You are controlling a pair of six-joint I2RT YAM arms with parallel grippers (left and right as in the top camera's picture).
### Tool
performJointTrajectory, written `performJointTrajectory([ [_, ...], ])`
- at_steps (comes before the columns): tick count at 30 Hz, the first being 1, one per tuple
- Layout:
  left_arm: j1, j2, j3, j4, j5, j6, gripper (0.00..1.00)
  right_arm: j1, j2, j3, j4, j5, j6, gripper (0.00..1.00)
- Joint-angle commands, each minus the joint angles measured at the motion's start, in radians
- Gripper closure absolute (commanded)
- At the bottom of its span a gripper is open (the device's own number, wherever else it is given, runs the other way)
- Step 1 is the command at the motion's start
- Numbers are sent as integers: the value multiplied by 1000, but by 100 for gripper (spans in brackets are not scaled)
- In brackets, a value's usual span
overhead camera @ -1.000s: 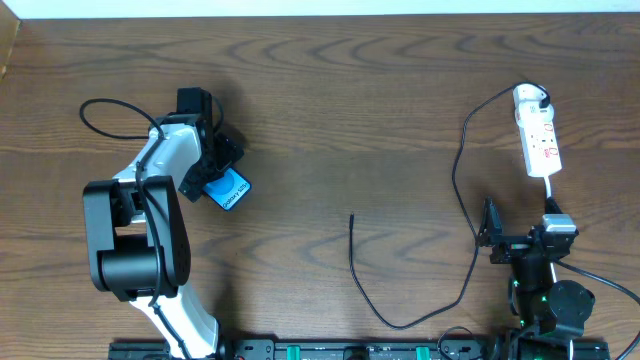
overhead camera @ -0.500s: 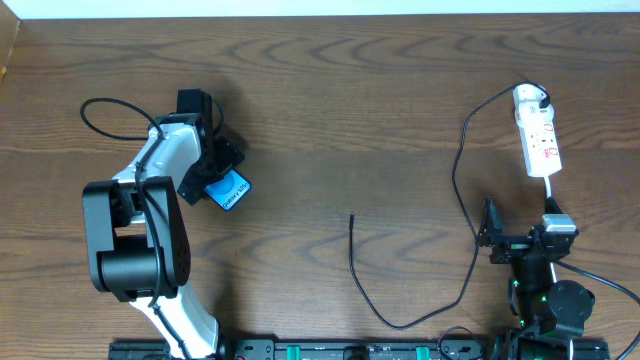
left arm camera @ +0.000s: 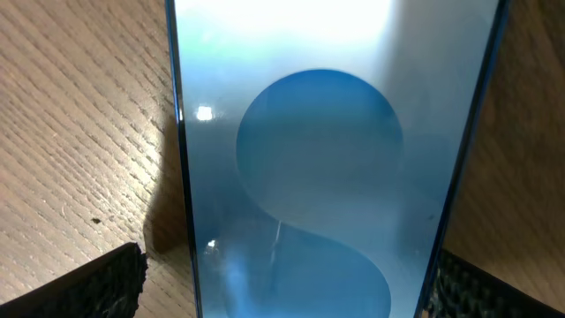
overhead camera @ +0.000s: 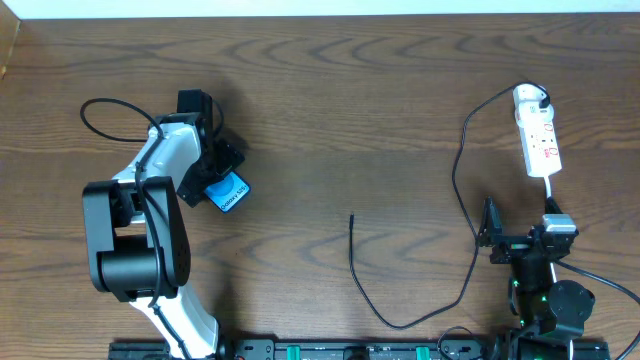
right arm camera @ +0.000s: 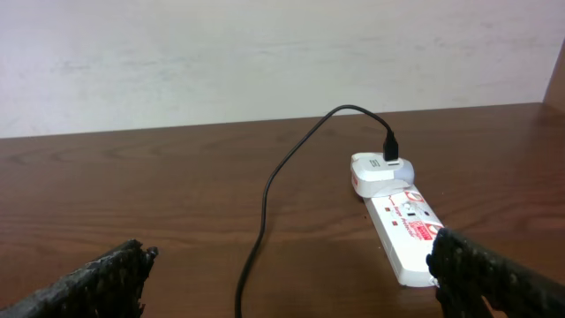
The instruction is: Plug charger to phone and switch on socket
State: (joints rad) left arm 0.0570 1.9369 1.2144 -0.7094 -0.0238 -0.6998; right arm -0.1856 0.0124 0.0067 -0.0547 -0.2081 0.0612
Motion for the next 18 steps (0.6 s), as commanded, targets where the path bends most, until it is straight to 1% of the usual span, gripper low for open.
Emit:
performJointTrajectory([
  [1,5,24,-16,-9,-25,-19,2,6,-6,-1,-5,4,12,1],
  [18,4,25,-17,4,-10,-19,2,6,-6,-1,-5,4,13,1],
])
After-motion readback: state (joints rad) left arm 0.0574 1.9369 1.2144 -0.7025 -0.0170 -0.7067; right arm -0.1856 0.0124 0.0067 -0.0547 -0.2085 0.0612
